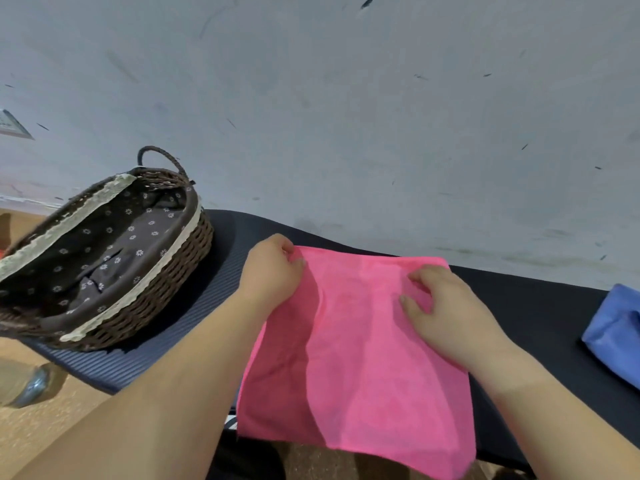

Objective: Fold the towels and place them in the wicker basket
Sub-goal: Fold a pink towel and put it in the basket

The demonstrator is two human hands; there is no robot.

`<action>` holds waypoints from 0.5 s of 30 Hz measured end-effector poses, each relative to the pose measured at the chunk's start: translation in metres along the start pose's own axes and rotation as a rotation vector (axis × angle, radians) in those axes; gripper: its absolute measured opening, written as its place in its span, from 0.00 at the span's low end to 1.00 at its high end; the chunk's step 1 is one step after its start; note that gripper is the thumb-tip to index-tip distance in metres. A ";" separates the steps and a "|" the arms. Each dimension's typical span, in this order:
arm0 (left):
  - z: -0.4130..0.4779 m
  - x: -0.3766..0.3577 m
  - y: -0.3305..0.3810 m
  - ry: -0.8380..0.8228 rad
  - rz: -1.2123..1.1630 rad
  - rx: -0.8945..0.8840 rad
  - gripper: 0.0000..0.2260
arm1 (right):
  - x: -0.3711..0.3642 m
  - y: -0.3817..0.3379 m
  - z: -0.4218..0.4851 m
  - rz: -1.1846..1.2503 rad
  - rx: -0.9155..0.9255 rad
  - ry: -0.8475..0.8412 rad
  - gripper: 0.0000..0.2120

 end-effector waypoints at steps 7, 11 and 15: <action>0.015 -0.008 0.000 -0.042 -0.027 0.146 0.04 | -0.007 0.013 0.007 0.007 -0.005 -0.003 0.21; 0.017 0.004 -0.004 0.051 -0.098 0.156 0.02 | -0.010 0.012 0.006 -0.001 0.016 -0.004 0.21; 0.015 0.002 -0.011 0.080 -0.056 0.185 0.07 | -0.013 0.011 0.006 0.003 0.038 -0.023 0.23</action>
Point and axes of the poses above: each hand's wrist, its own z-axis towards the middle knuckle, its own x-axis out of the back of the hand, y = z × x, the point moved 3 cm from there along z, towards the middle knuckle
